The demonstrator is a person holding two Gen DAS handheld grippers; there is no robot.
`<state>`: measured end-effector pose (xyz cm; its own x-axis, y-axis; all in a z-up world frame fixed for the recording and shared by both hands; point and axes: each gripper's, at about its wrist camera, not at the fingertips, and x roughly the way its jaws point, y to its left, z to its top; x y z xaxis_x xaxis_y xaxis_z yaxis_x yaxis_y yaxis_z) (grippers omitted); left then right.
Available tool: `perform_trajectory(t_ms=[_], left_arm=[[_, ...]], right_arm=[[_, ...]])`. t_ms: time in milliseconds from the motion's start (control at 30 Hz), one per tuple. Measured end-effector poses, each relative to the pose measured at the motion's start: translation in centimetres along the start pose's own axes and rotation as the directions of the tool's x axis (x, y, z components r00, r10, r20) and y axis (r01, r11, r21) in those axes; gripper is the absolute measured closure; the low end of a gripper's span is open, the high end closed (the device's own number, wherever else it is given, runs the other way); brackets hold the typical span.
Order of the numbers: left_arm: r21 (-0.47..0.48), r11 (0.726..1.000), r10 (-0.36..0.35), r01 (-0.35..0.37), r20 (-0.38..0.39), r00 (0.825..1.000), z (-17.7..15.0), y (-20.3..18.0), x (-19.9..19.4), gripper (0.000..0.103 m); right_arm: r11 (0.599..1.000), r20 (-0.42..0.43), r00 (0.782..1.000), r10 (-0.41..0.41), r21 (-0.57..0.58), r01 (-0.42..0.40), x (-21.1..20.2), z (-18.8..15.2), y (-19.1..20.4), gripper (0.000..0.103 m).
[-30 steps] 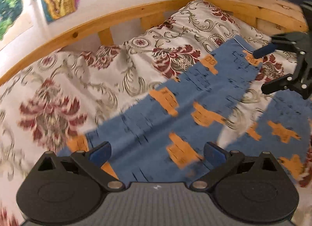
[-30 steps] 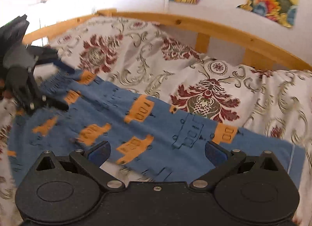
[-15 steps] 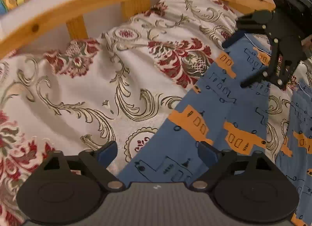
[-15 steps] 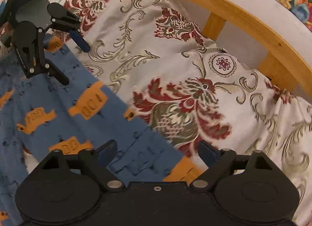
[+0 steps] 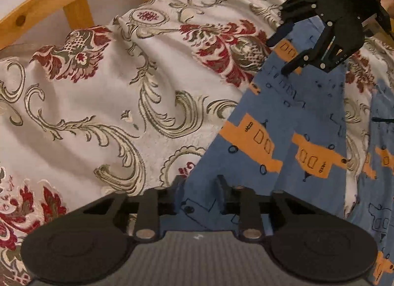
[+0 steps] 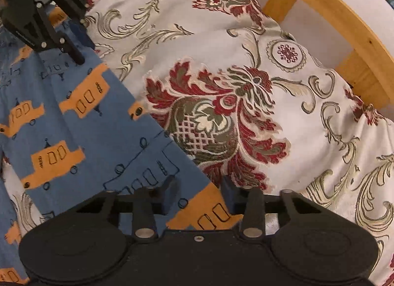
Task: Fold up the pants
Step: 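Grasp the pant leg hems with both grippers, then lift the hems with both grippers and fold them toward the waistband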
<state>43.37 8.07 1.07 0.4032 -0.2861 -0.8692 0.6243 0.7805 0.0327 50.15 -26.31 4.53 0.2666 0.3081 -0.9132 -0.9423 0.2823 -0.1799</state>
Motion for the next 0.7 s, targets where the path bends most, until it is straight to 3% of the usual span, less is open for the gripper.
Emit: perform_trajectory(t_ms=[67,167,433,700], left_arm=[[-0.005,1.0,0.012,-0.012,-0.01,1.0,0.2,0.0,0.1,0.086],[-0.008,0.999,0.033,-0.033,-0.016,0.999,0.5,-0.5,0.0,0.097],[-0.051,0.984,0.171,-0.171,0.008,0.985,0.5,-2.9,-1.5,0.102],[-0.047,0.942,0.336,-0.333,0.136,0.932,-1.0,-7.4,-4.4,0.102]], right_arm=[[1.0,0.003,1.0,-0.008,0.006,0.008,0.0,0.0,-0.1,0.086],[0.999,0.002,0.999,-0.044,0.001,0.044,0.0,-0.3,0.3,0.098],[0.989,0.108,0.984,-0.144,0.048,0.14,-2.1,-2.1,2.6,0.102],[0.961,0.244,0.932,-0.267,0.133,0.241,-6.0,-5.0,5.8,0.103]])
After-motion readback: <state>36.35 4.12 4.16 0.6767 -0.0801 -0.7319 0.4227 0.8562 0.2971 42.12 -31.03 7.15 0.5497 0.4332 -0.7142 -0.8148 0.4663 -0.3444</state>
